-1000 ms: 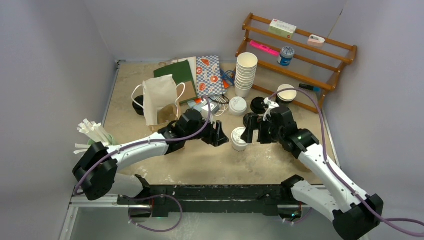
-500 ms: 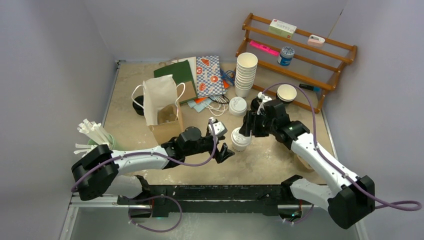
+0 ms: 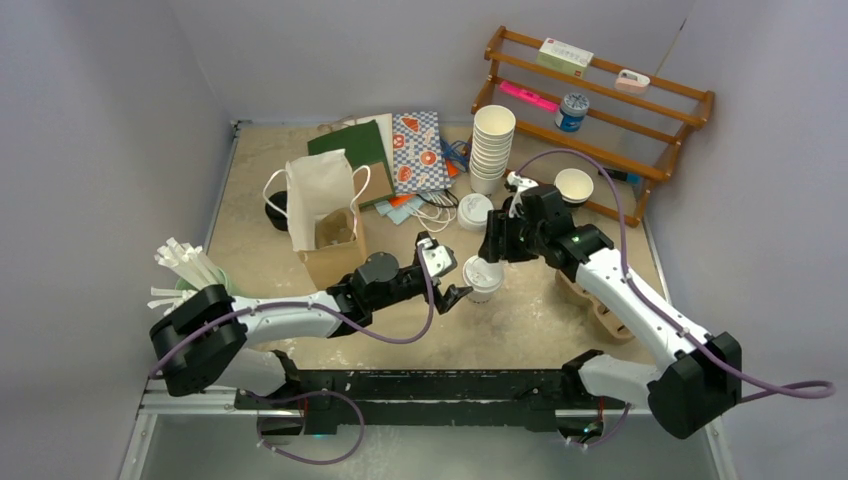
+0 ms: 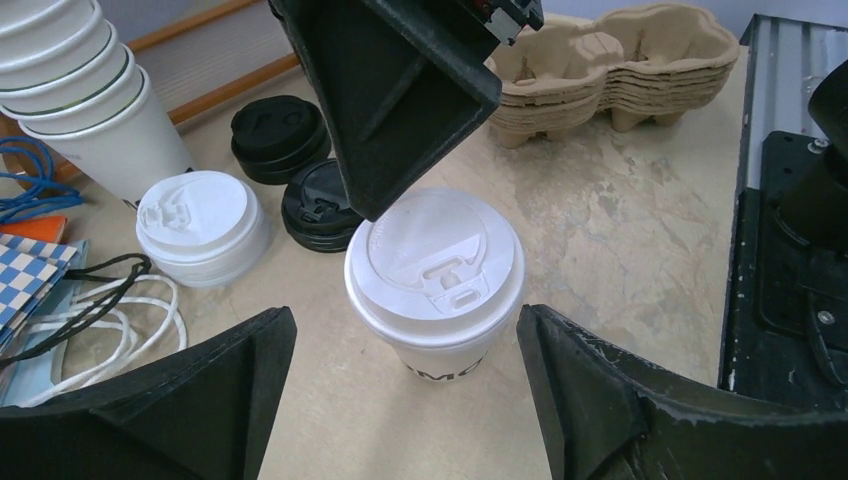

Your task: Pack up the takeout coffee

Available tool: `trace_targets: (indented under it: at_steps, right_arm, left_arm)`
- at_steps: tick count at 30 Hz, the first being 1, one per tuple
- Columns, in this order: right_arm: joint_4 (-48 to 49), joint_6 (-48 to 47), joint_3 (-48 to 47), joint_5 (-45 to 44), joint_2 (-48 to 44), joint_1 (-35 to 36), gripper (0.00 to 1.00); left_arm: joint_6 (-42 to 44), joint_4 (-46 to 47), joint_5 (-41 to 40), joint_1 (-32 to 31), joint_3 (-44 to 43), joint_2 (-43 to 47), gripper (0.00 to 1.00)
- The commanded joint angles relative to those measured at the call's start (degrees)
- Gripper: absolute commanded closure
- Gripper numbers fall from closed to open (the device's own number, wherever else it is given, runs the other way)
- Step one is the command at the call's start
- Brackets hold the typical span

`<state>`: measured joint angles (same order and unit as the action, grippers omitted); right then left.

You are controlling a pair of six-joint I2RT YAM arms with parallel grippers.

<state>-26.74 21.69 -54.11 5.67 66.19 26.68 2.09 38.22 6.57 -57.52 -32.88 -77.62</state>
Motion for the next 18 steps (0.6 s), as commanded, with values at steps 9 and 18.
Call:
trace_targets:
  at_steps: [9, 18]
  right_arm:
    - [-7.0, -5.3, -6.4, -2.7, 3.7, 2.2, 0.37]
    - [-7.3, -5.5, -6.8, -3.1, 7.3, 3.2, 0.38]
  left_arm:
    - [7.0, 8.1, 0.6, -1.4, -1.7, -5.0, 0.09]
    - [7.4, 7.6, -0.2, -2.0, -4.9, -9.0, 0.08]
